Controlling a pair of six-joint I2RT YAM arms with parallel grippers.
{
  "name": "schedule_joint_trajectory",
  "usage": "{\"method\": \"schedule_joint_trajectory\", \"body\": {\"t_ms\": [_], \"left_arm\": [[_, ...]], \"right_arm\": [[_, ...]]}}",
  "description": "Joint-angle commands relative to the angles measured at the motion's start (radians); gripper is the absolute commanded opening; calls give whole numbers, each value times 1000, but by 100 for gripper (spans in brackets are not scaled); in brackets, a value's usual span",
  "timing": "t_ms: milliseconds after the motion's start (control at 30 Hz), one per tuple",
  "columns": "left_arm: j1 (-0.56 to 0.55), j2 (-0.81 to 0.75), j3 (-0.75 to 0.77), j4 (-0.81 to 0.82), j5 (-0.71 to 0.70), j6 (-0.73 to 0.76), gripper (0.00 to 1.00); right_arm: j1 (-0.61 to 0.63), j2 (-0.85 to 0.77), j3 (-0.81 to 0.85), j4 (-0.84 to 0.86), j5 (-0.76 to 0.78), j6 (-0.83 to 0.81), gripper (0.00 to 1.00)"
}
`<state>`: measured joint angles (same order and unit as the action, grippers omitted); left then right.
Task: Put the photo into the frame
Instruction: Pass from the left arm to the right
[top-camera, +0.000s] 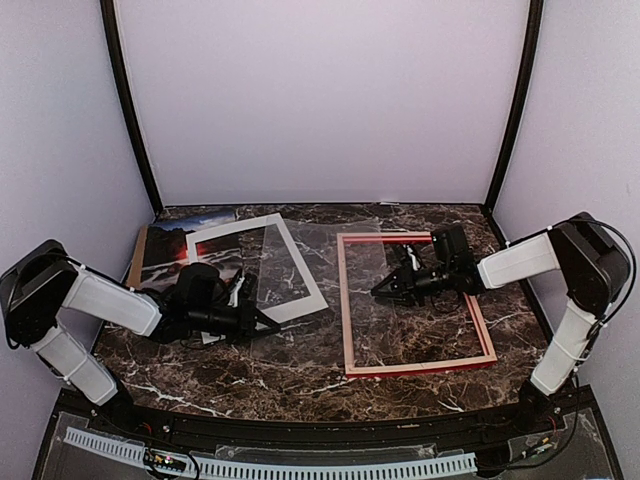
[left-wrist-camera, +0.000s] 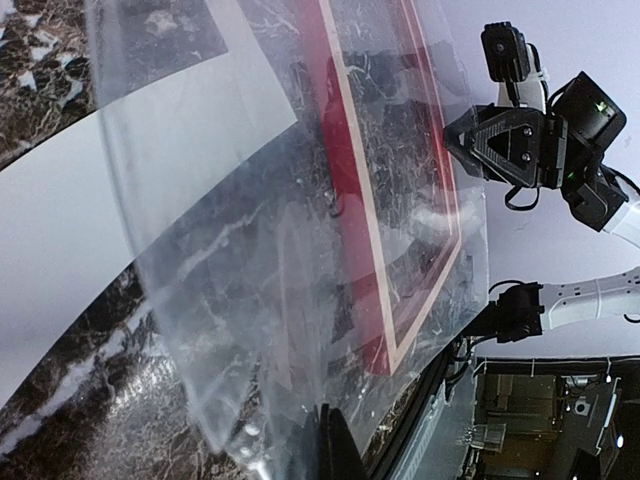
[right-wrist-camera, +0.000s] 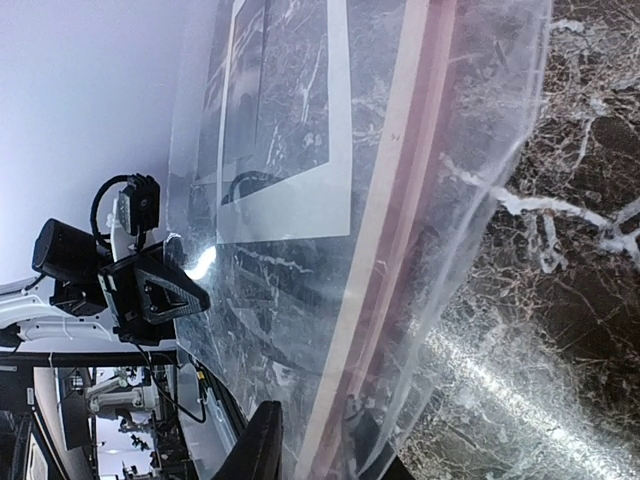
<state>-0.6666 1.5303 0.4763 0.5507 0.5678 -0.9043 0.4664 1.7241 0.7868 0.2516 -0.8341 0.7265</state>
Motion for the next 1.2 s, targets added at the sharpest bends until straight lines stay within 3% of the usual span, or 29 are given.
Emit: {"method": "schedule_joint_trajectory", "body": {"t_ms": [0,700,1167], "left_arm": [[-23,-39,14,-23,20,77,0],[-49,8,19,48,22,-7,0],[-99,29,-7,190,-42,-148,0]], "right_arm": [[-6,9,40,12,21,-10,21],[-53,-18,30,19,-8,-21,3],[-105,-39,48,38,-15,-6,1]]}}
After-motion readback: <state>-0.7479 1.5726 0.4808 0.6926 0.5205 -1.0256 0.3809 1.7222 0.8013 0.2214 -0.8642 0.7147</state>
